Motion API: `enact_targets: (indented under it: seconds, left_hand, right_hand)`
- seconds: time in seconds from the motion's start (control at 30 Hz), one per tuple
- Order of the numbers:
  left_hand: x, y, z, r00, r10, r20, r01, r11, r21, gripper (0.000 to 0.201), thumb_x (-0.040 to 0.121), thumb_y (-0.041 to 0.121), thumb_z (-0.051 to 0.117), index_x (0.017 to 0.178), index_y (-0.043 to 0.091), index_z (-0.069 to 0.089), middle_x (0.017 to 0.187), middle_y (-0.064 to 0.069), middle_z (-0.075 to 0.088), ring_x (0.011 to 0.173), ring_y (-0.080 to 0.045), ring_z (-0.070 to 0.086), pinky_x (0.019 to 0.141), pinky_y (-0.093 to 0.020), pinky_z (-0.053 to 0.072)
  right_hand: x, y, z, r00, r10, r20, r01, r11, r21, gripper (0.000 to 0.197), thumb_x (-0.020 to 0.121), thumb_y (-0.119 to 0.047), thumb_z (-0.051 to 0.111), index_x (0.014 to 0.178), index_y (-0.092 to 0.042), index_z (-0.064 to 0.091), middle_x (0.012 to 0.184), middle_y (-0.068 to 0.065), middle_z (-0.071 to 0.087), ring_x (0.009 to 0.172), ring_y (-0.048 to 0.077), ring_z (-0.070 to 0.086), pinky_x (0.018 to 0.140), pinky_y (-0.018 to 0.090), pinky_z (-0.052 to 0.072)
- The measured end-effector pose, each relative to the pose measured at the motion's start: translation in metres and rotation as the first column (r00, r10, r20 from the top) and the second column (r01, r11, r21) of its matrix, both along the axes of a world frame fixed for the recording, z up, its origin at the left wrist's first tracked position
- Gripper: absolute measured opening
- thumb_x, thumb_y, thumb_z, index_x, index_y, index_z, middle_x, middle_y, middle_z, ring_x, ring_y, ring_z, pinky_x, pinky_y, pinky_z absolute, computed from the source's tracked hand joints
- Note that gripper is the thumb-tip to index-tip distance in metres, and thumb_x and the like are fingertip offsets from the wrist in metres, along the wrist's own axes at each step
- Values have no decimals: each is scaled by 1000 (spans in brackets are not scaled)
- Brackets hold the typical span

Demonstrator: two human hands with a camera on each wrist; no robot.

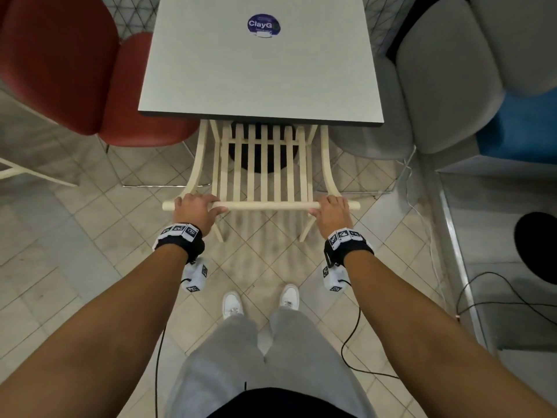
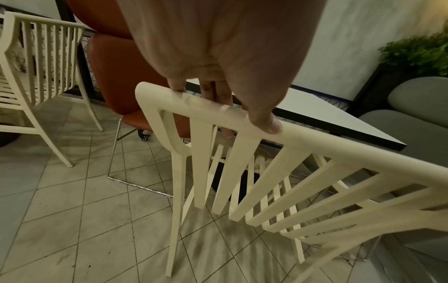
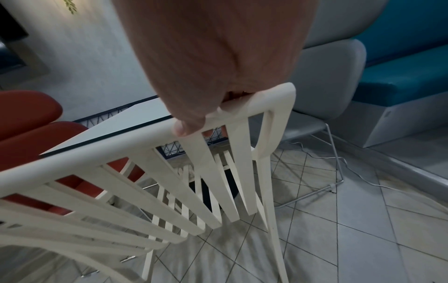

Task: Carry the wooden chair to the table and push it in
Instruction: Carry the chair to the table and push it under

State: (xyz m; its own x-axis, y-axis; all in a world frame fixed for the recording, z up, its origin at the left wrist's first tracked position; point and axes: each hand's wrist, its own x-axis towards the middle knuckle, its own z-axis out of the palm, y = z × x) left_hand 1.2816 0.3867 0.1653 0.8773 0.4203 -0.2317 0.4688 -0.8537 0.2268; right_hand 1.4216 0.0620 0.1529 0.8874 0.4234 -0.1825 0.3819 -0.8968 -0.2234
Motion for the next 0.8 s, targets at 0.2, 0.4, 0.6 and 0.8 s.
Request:
enact_targets:
  seconds: [0.2,0.4,0.6,0.8]
  left_hand:
    - [-2,0,-2,1000,9,19,-9,1000,-2,46,87,63,49,111,30,69,97,-5,70,102,-31,59,104,-53,36]
    - [2,-9,0,999,34,13,-34,999,-11,42,89,59,52,113,29,70,98,-5,70,104,-31,58,106,-54,35]
    - [2,-13,-2,998,56,29,-54,997,-59,42,89,58,54,112,28,71,97,-4,69,102,-30,58,107,-54,31]
    - [-1,-9,-7,998,50,36,-49,998,-45,43,87,60,54,111,29,71,96,-3,69,100,-29,59,106,-54,32]
  right_hand:
    - [6,-1,3,999,-1,-37,1,1000,-6,38,99,-42,53,121,-11,63,121,13,65,119,35,51,117,48,28]
    - [16,-6,5,998,38,-49,-39,999,-27,39,100,-43,52,122,-14,64,116,10,67,113,33,54,115,47,31]
    - [17,-10,7,999,33,-41,-33,999,0,37,99,-42,55,121,-15,65,116,10,68,112,33,55,112,47,33]
    - [8,-9,10,999,19,-38,-18,999,28,34,98,-39,58,115,-11,67,111,12,68,110,35,55,110,47,34]
